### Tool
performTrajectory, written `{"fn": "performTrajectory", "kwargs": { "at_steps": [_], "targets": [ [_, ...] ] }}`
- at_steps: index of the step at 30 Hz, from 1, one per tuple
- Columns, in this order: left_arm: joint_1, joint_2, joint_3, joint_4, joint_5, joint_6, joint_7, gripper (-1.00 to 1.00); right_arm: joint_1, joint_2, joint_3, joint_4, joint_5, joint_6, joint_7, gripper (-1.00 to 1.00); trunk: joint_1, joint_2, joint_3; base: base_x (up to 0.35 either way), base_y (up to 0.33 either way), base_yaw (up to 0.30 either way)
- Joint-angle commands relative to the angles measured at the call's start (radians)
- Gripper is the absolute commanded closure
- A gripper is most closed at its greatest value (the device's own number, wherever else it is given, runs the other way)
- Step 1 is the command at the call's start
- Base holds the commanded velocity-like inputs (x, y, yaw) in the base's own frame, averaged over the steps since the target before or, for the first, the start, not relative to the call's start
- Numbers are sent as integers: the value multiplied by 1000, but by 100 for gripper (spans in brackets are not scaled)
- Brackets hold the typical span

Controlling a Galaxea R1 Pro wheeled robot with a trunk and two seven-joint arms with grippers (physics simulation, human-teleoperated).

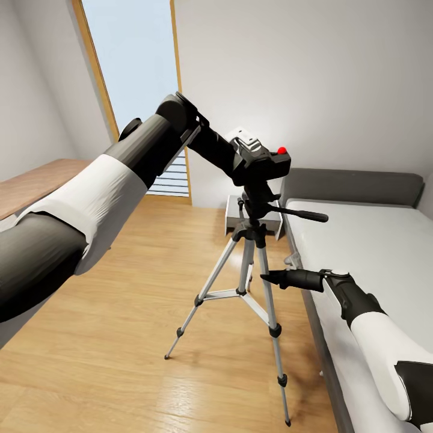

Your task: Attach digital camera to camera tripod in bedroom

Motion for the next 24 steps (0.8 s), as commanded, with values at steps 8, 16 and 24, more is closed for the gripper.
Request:
{"fn": "performTrajectory", "kwargs": {
  "at_steps": [8,16,24],
  "targets": [
    [-1,0,1,-1,-8,5,-13,-100,3,0,2,-4,88,-63,3,100,1,-1,-2,0,0,0],
    [-1,0,1,-2,-7,5,-15,-100,3,0,2,-4,87,-63,3,100,1,-1,-2,0,0,0],
    [-1,0,1,-2,-7,5,-15,-100,3,0,2,-4,87,-63,3,100,1,-1,-2,0,0,0]
  ]
}}
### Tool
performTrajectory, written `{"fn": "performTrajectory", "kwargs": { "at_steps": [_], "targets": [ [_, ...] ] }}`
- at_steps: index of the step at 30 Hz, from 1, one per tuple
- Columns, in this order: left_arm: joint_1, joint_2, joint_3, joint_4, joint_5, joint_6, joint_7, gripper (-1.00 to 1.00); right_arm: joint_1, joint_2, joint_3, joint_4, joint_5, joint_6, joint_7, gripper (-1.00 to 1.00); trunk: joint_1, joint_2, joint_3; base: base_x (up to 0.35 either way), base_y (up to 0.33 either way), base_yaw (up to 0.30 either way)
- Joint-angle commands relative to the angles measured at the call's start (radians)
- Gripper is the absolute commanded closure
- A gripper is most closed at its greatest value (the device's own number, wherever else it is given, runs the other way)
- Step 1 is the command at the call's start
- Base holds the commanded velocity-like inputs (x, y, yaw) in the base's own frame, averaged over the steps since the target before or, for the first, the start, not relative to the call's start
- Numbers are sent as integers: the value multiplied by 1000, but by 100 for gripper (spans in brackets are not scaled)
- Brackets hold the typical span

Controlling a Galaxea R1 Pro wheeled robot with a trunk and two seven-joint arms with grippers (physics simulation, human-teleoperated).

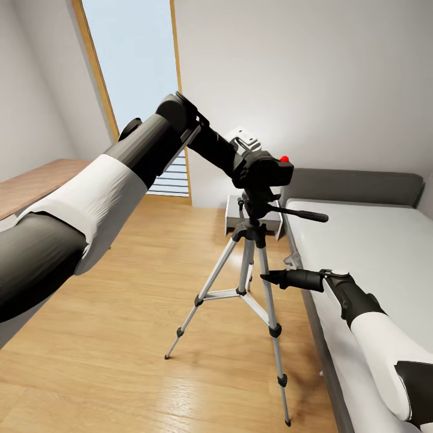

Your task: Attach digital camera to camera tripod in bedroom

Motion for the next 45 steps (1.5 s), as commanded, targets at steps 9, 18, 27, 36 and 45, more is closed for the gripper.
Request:
{"fn": "performTrajectory", "kwargs": {
  "at_steps": [9,18,27,36,45],
  "targets": [
    [-2,0,4,1,-4,5,-7,-100,3,0,3,-4,86,-62,3,100,1,-1,-2,0,0,0],
    [-51,0,-4,-50,-3,55,-57,-100,3,4,-5,-3,16,6,10,100,1,-1,-2,0,0,0],
    [-100,0,-7,-100,-7,105,-64,-100,3,4,-5,-3,19,6,10,100,1,-1,-2,0,0,0],
    [-148,0,-5,-150,-7,137,-66,-100,3,4,-4,-3,18,6,11,100,1,-1,-2,0,0,0],
    [-197,13,0,-200,-15,140,-61,-100,3,4,-4,-3,18,5,9,100,1,-1,-2,0,0,0]
  ]
}}
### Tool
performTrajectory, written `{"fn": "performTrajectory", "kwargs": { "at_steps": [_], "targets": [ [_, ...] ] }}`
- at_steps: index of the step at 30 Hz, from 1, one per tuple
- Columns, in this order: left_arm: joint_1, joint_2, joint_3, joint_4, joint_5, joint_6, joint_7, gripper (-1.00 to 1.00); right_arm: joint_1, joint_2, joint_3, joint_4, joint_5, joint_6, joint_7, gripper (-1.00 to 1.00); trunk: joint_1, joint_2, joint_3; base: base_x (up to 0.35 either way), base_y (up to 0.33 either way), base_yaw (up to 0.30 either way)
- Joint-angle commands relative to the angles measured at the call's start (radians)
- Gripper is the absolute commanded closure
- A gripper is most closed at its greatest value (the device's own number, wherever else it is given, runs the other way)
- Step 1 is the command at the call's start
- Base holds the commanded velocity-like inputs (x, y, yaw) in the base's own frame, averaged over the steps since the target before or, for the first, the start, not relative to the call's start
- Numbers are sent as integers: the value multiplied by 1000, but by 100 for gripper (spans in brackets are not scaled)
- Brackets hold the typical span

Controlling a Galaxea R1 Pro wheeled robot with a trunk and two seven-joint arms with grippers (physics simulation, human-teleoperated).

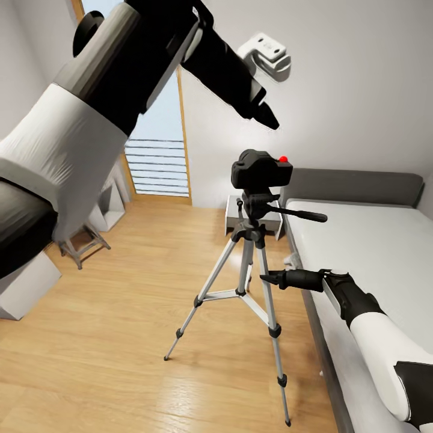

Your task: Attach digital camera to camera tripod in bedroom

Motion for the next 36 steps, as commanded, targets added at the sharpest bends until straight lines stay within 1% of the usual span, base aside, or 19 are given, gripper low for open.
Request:
{"fn": "performTrajectory", "kwargs": {
  "at_steps": [1,4,11,12,13,14,15,16,21,24,26,27,28,29,31,33,34,35,36],
  "targets": [
    [-7,3,1,-6,-12,8,-8,-100,0,0,1,5,0,6,5,100,1,-1,-2,0,0,0],
    [-13,20,7,-23,-28,24,-5,-100,0,0,1,5,0,6,5,100,1,-1,-2,0,0,0],
    [-13,59,47,-61,-70,60,35,-100,0,0,0,5,0,6,5,100,1,-1,-2,0,0,0],
    [-13,112,182,-232,-72,81,121,-100,0,0,0,10,-11,6,5,100,1,-1,-2,0,0,0],
    [-13,123,203,-248,-73,82,132,-100,0,0,0,10,-11,6,5,100,1,-1,-2,0,0,0],
    [-13,144,239,-275,-74,84,148,-100,0,0,0,10,-11,6,5,100,1,-1,-2,0,0,0],
    [-13,154,252,-285,-75,85,153,-100,0,0,0,10,-11,5,5,100,1,-1,-2,0,0,0],
    [-13,174,271,-299,-75,86,161,-100,0,0,0,10,-11,5,5,100,1,-1,-2,0,0,0],
    [-13,234,297,-308,-76,88,172,-100,0,0,0,10,-11,5,5,100,1,-1,-2,0,0,0],
    [-13,287,302,-282,-76,88,174,-100,0,0,0,10,-12,5,5,100,1,-1,-2,0,0,0],
    [-12,308,303,-268,-76,88,175,-100,0,0,0,10,-11,5,5,100,1,-1,-2,0,0,0],
    [-11,329,303,-253,-75,88,175,-100,0,0,0,10,-11,5,5,100,1,-1,-2,0,0,0],
    [-8,339,303,-246,-76,88,175,-100,0,0,-1,10,-11,5,5,100,1,-1,-2,0,0,0],
    [2,359,304,-233,-76,88,175,-100,0,0,-1,10,-11,5,5,100,1,-1,-2,0,0,0],
    [16,378,304,-221,-77,88,175,-100,0,0,-1,10,-12,5,5,100,1,-1,-2,0,0,0],
    [48,407,303,-208,-80,88,177,-100,0,0,-1,10,-12,5,5,100,1,-1,-2,0,0,0],
    [77,428,303,-200,-87,88,177,-100,0,0,-1,10,-12,5,5,100,1,-1,-2,0,0,0],
    [93,438,303,-197,-93,88,178,-100,0,0,-1,10,-12,5,5,100,1,-1,-2,0,0,0],
    [126,457,303,-192,-112,88,178,-100,0,0,-1,10,-12,5,5,100,1,-1,-2,0,0,0]
  ]
}}
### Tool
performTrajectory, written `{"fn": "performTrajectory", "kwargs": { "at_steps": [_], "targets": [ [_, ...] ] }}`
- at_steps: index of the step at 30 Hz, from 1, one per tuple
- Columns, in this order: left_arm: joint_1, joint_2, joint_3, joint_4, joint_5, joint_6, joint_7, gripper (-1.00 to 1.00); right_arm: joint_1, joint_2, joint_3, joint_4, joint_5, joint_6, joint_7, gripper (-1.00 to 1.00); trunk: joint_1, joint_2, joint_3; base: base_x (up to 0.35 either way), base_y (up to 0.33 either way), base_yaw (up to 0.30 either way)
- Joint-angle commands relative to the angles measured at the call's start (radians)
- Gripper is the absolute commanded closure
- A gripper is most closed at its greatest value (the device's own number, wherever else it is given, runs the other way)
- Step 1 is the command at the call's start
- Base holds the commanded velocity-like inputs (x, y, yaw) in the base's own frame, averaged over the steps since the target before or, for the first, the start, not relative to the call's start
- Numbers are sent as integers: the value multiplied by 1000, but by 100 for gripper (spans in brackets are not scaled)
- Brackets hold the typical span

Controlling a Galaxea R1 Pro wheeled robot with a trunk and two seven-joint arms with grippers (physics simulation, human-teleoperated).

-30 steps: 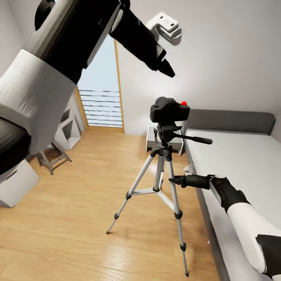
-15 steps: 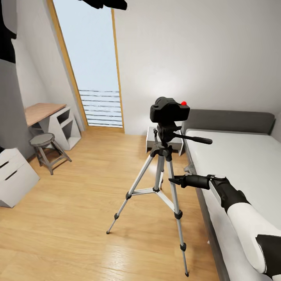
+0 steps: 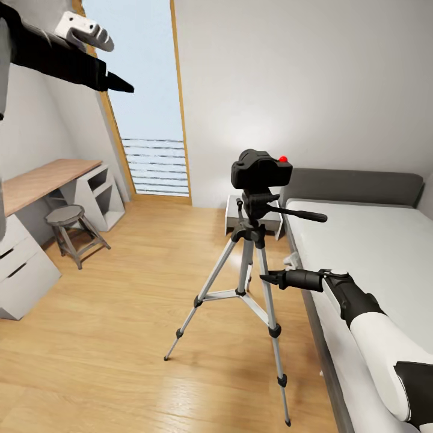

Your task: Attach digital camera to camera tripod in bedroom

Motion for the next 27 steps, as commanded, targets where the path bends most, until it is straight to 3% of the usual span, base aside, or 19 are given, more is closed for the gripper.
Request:
{"fn": "performTrajectory", "kwargs": {
  "at_steps": [1,5,6,8,11,17,22,27],
  "targets": [
    [16,9,-1,2,-20,3,-10,-100,1,0,-4,10,-7,6,5,100,1,-1,-2,0,0,0],
    [84,33,-1,16,-116,3,-8,-100,1,0,-4,10,-8,6,4,100,1,-1,-2,0,0,0],
    [108,39,-1,25,-165,3,-8,-100,1,0,-4,10,-8,6,5,100,1,-1,-2,0,0,0],
    [143,49,-1,42,-229,3,-9,-100,1,0,-4,10,-8,6,4,100,1,-1,-2,0,0,0],
    [188,60,-1,80,-280,3,-9,-100,1,1,-4,10,-8,6,2,100,1,-1,-2,0,0,0],
    [269,79,0,257,-318,1,-7,-100,1,1,-4,10,-8,6,-2,100,1,-1,-2,0,0,0],
    [286,99,0,499,-325,-7,-3,-100,1,1,-4,10,-8,6,-3,100,1,-1,-2,0,0,0],
    [290,131,1,809,-317,-22,78,-100,1,1,-4,10,-8,7,-3,100,1,-1,-2,0,0,0]
  ]
}}
